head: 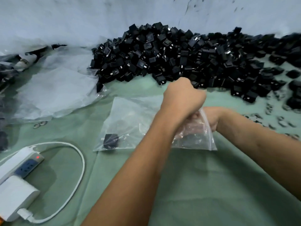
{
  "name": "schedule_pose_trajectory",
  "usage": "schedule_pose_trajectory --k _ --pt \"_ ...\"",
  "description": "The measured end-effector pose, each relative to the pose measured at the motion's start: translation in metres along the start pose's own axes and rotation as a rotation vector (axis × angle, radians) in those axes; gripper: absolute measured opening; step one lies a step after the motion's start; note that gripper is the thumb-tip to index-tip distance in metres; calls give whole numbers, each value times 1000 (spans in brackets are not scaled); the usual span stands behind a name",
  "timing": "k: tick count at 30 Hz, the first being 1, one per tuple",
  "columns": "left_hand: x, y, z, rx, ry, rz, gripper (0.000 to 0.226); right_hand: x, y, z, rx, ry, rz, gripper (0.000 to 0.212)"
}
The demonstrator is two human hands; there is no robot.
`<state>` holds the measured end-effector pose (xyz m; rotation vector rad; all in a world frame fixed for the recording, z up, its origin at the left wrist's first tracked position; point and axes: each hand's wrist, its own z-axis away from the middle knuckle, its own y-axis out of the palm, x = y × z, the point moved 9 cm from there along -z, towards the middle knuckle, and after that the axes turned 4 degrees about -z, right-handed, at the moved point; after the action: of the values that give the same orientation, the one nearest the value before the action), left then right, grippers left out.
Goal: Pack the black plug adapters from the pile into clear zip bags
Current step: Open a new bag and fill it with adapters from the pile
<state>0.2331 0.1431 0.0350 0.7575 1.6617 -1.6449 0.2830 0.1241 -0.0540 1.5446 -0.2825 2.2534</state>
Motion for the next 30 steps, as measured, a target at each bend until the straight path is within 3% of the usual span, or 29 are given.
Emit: schedule_pose_trajectory --k 1,4,6,8,10,11,12,15,20,25,30 --pt "5 3 -3 -11 -12 -20 11 -4 -10 9 -32 1 12 13" --pt "11 14 -8 -26 -36 -66 14 -20 -54 43 -137 0 -74 33" --pt "14 29 -11 -6 -70 -43 18 -14 -78 63 -235 -41 -97 31" --pt "20 46 -11 16 -90 -46 13 -13 -124 82 -649 -60 67 10" --pt "26 59 -14 1 -81 -85 10 -9 -169 121 -1275 21 439 16" --pt "30 63 -15 -15 -80 -93 11 -2 -175 136 -1487 122 677 19" --pt "34 65 -17 -25 -84 -92 11 2 -176 140 -1576 232 868 24" --pt "40 71 -20 -44 -90 -86 12 -4 -182 129 -1499 400 1098 42" --pt "44 72 -19 -97 -100 -65 13 1 -173 106 -1400 248 1018 28" --pt "47 70 -18 -100 -130 5 16 5 -164 89 -1268 171 974 42" --pt "50 80 -23 59 -168 76 11 4 -155 94 -1144 118 1009 51"
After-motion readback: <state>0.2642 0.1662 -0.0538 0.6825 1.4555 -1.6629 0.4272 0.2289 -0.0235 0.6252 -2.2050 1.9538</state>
